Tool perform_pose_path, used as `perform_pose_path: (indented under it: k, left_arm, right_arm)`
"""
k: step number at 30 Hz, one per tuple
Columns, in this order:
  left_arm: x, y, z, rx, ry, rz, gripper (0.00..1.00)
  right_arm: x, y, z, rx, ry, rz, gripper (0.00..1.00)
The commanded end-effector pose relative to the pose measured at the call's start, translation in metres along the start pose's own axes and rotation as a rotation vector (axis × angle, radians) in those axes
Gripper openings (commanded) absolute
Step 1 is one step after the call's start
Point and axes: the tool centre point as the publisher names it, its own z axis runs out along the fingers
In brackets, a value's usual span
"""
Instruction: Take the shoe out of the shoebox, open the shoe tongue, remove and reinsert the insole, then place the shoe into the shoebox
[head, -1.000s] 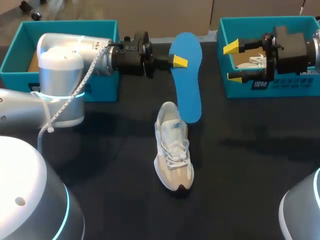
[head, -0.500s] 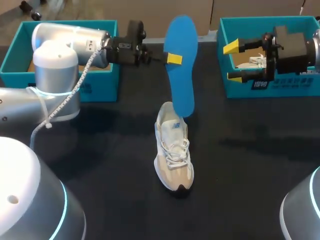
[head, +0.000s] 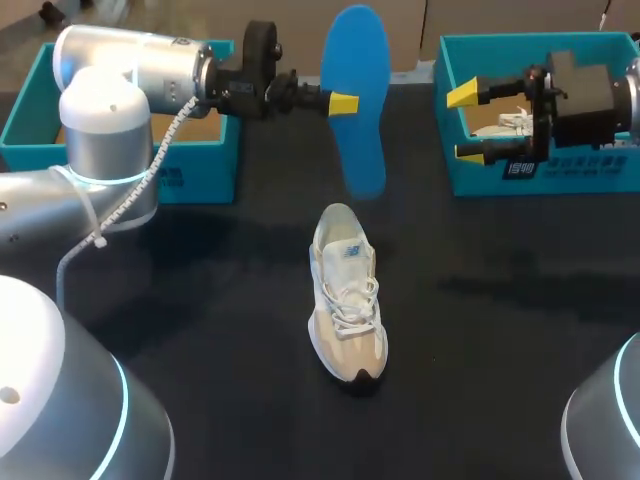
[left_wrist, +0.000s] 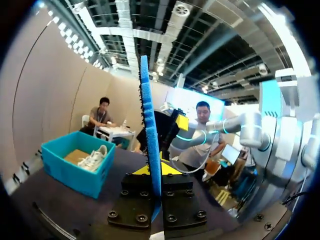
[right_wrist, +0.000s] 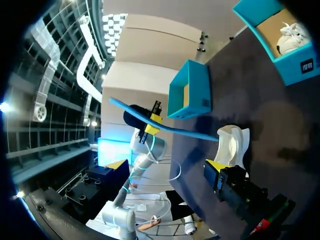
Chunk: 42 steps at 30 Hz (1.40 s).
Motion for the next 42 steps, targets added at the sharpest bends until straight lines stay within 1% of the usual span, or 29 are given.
perform_pose_path:
  k: [1,21,23,28,29,33,35,37,42]
  left_arm:
    - [0.003,0.002,0.001,-0.014,-0.080,0.793,0.00]
    - [0.003,0.002,0.001,-0.014,-0.080,0.793,0.00]
    - [0.004,0.004,0.003,-0.024,-0.094,1.006,0.00]
    - [0.004,0.006,0.005,-0.028,-0.154,1.309,0.00]
    - [0.004,0.006,0.006,-0.008,-0.173,1.329,0.00]
    - [0.002,0.008,0.007,-0.016,-0.202,1.516,0.00]
    - [0.003,0.009,0.007,0.002,-0.209,1.559,0.00]
    - [0.001,0.011,0.007,-0.012,-0.216,1.627,0.00]
    - [-0.003,0.014,0.007,-0.035,-0.254,1.688,0.00]
  right_arm:
    - [0.000,0.001,0.002,0.000,-0.002,0.001,1.00]
    - [0.000,0.001,0.002,0.000,-0.002,0.001,1.00]
    - [0.000,0.001,0.002,0.000,-0.002,0.001,1.00]
    - [0.000,0.001,0.002,0.000,-0.002,0.001,1.00]
    - [0.000,0.001,0.002,0.000,-0.002,0.001,1.00]
    - [0.000,0.001,0.002,0.000,-0.002,0.001,1.00]
    - [0.000,0.001,0.002,0.000,-0.002,0.001,1.00]
    - [0.000,0.001,0.002,0.000,-0.002,0.001,1.00]
    - [0.000,0.001,0.002,0.000,-0.002,0.001,1.00]
